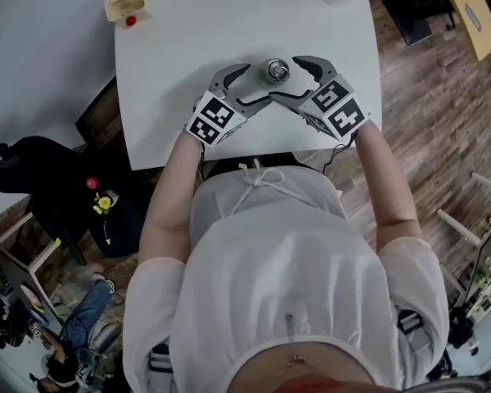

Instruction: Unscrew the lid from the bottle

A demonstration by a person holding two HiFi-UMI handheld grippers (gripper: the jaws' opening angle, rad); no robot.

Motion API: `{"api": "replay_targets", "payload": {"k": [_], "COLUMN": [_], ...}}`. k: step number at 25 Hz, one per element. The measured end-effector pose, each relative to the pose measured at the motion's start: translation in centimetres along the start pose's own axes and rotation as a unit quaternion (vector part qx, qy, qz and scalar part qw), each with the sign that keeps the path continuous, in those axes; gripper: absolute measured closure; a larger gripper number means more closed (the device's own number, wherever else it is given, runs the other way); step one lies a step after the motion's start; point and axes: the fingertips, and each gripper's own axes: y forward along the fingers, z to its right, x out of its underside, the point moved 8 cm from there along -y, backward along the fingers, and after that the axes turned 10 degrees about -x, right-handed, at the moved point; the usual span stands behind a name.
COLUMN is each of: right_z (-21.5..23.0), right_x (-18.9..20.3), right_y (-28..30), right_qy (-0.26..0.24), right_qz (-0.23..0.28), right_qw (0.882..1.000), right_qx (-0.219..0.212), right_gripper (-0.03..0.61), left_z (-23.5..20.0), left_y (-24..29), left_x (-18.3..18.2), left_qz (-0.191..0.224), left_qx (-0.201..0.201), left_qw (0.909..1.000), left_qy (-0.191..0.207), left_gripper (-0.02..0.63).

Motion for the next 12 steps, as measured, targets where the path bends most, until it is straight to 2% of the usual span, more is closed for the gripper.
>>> {"api": "replay_targets", "payload": {"k": [5,12], "right_z": [0.3,0.8], "right_x": [-0.5,-1.1], "right_y": [0.9,1.7], "right_qy": [0.010,0.020], "right_qz": [-0.036,-0.076], "right_qw": [0.999,0.997], "right_qx": [-0.009,0.002], "right_gripper": [0.229,0.306], "left_z": [-0.3,-0.7], "left_y": [1.9,3.6], "left_x": [-0.3,-0.9], "left_qz": [-0.005,0.008], "left_qx": [0.047,0.055], "left_qw": [0.9986,0.9975], "left_qy": [0.025,0.045], "left_gripper": [0.241,0.243]}}
